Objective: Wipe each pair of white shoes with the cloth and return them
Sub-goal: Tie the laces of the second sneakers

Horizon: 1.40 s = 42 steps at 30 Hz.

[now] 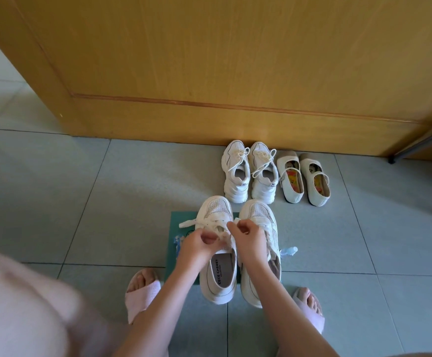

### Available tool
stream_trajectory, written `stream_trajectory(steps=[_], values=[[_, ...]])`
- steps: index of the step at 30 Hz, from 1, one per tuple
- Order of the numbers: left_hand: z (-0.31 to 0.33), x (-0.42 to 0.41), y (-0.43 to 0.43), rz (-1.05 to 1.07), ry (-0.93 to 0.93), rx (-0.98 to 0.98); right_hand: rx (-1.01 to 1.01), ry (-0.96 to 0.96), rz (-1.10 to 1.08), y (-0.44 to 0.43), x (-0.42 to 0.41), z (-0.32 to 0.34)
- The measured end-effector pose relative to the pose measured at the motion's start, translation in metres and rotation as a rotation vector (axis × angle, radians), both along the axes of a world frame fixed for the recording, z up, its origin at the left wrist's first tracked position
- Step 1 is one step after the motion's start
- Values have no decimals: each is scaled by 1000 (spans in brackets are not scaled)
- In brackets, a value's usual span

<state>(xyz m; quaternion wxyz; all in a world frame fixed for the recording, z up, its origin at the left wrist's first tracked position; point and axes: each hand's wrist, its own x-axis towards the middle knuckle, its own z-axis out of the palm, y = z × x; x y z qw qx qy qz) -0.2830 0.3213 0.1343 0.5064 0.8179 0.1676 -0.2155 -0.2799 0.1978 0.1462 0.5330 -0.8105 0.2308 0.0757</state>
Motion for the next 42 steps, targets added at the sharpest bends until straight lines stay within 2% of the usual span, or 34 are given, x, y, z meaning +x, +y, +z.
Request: stream_trajectory(steps=[2,4,9,13,18,24,27,31,33,36,39,42], values=[[-3,-4,-3,39,-141,-11,35,-44,46,0,3,7],[-6,-8,-7,44,-206,-50,34,-87,106,0,5,12],[-5,-5,-8,-21,-204,-54,2,-160,207,2,12,16],[-4,-5,-8,-104,-199,56,37,-152,209,-1,17,14],[-9,-5,-8,-63,-300,82,83,-141,163,-6,17,13],[-2,-4,-10,53,-354,-44,97,-137,152,-12,19,12],[1,1,-11,-13,-305,-60,105,-143,168,-13,20,12],[4,10,-10,-211,-279,-40,88,-141,290,-11,23,11],[6,13,-9,-222,-256,-83,81,-144,324,-11,25,11],[7,15,-6,-230,-166,-187,-56,-119,412,-14,30,10],[8,14,-3,-289,-166,-153,-255,-102,506,-20,33,5],[9,15,-4,-265,-215,-104,-356,-131,523,-26,35,3]])
